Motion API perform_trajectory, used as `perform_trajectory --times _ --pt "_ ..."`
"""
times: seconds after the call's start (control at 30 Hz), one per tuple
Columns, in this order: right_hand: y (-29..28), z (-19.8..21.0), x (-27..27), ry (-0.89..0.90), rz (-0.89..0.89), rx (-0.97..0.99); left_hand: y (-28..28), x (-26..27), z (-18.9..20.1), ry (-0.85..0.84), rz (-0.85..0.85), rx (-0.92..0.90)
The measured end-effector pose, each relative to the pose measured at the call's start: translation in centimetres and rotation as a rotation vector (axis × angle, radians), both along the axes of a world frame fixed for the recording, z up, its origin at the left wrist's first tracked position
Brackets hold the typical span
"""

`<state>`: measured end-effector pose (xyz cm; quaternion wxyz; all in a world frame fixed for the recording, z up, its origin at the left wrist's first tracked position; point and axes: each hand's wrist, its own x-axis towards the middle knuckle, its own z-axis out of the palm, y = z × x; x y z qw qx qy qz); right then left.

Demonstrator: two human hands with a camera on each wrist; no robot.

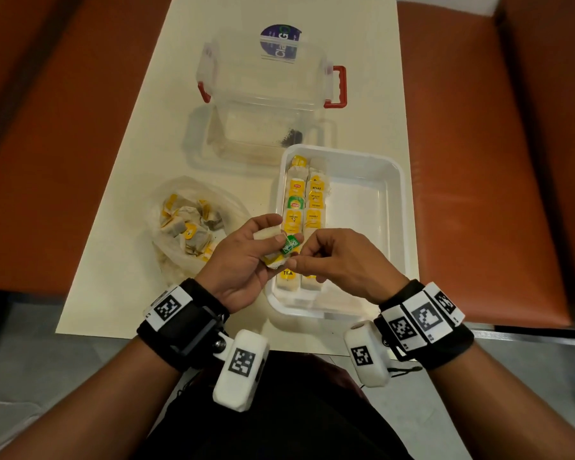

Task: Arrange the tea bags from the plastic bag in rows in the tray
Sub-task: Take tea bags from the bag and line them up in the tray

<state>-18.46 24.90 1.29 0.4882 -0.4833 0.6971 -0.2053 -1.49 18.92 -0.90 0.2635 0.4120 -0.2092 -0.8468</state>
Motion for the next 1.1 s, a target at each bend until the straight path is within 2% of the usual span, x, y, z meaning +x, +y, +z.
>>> perform_trajectory --times 0.13,0.37,0.5,0.57,0.73,0.87,1.03,1.1 --pt "0.0 0.0 0.6 -0.073 -0.039 0.033 0.2 -0.6 0.3 0.113 0.099 0.06" --pt "-0.4 0.6 0.7 -0.165 -0.152 0.01 0.1 -0.6 0.5 0.117 0.092 0.004" --pt "-0.5 1.0 0.2 -0.151 -0.173 -0.015 0.0 0.1 0.4 0.031 -0.027 -0.024" --pt "-0.5 1.2 0.0 -0.125 -0.16 -0.028 -0.1 0.4 0.4 0.041 -0.077 0.009" --pt "-0.6 1.9 -0.6 -0.118 -0.111 -0.033 0.2 0.2 0.4 -0.023 -0.284 -0.026" --pt "-0.7 2.3 -0.8 -0.153 -0.121 -0.036 0.2 0.2 0.3 -0.023 -0.259 -0.008" --pt "-0.6 2.6 -0.6 -0.29 -0.181 0.018 0.1 0.1 0.3 -0.036 -0.203 -0.043" --pt "-0.6 2.5 -0.5 -0.27 -0.171 0.008 0.1 0.0 0.4 -0.061 -0.186 -0.068"
